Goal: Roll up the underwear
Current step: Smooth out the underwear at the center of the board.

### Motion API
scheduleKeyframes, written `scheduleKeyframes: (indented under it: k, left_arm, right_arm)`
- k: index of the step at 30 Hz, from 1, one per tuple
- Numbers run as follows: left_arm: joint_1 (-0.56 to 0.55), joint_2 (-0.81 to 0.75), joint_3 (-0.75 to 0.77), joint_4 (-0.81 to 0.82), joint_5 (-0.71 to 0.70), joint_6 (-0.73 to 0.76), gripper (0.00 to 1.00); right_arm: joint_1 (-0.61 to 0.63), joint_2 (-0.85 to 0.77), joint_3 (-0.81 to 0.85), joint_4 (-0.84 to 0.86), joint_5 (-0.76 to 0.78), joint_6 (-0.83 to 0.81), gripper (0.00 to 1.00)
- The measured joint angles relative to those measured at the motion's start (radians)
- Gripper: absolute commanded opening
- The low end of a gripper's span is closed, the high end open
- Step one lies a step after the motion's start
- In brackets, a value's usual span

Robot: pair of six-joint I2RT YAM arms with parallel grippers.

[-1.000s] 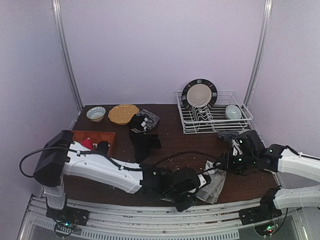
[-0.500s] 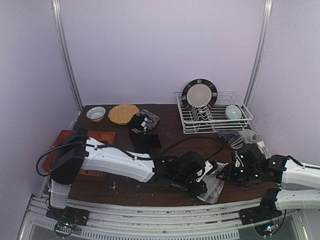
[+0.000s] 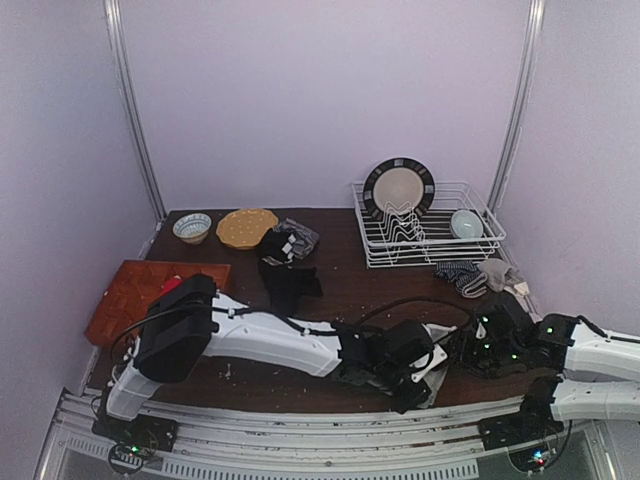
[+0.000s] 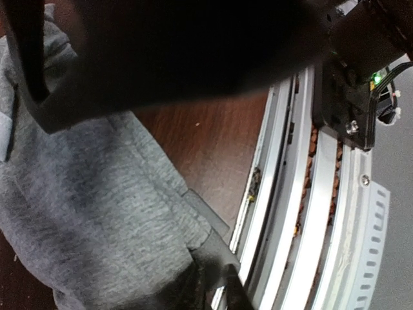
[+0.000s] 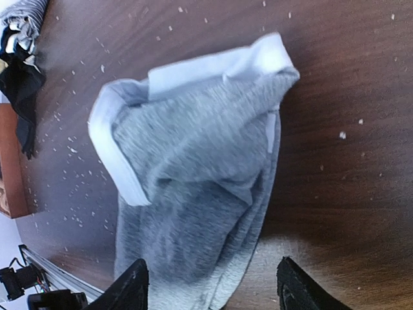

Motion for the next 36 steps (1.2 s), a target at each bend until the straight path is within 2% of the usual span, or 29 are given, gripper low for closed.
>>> scheduleKeyframes:
  k: [3, 6, 9, 12, 15, 19, 27, 31, 36]
  left_arm:
    - [-0.005, -0.007, -0.022, 0.001, -0.022, 0.01, 0.43]
    - [-0.014, -0.069, -0.119, 0.013, -0.046, 0.013, 0.54]
    - [-0.022, -0.195, -0.267, 0.035, -0.076, -0.001, 0.68]
    - [-0.023, -0.338, -0.396, 0.065, -0.099, -0.029, 0.73]
    - [-0.008, -0.418, -0.463, 0.116, -0.108, -0.061, 0.81]
    - [0.04, -0.427, -0.491, 0.166, -0.098, -0.124, 0.81]
    - [0.203, -0.313, -0.493, 0.256, 0.008, -0.305, 0.85]
    - [0.238, -0.217, -0.432, 0.274, 0.08, -0.338, 0.72]
    - [0.232, -0.14, -0.361, 0.307, 0.177, -0.357, 0.42]
  right_arm:
    - [0.0, 0.017, -0.005, 0.002, -0.005, 0.005, 0.66]
    - [0.0, 0.013, -0.006, 0.01, -0.003, 0.006, 0.66]
    - [0.0, 0.003, -0.005, 0.01, 0.002, 0.002, 0.66]
    - [0.0, 0.003, -0.005, 0.016, 0.003, -0.005, 0.65]
    - [0.0, 0.015, -0.004, 0.029, 0.003, -0.014, 0.63]
    - [0.0, 0.043, -0.004, 0.063, 0.002, -0.021, 0.61]
    - [0.0, 0.071, 0.0, 0.117, 0.026, -0.043, 0.63]
    - [0.001, 0.116, 0.087, 0.055, 0.072, -0.121, 0.64]
    - [0.0, 0.22, 0.236, -0.004, 0.145, -0.243, 0.65]
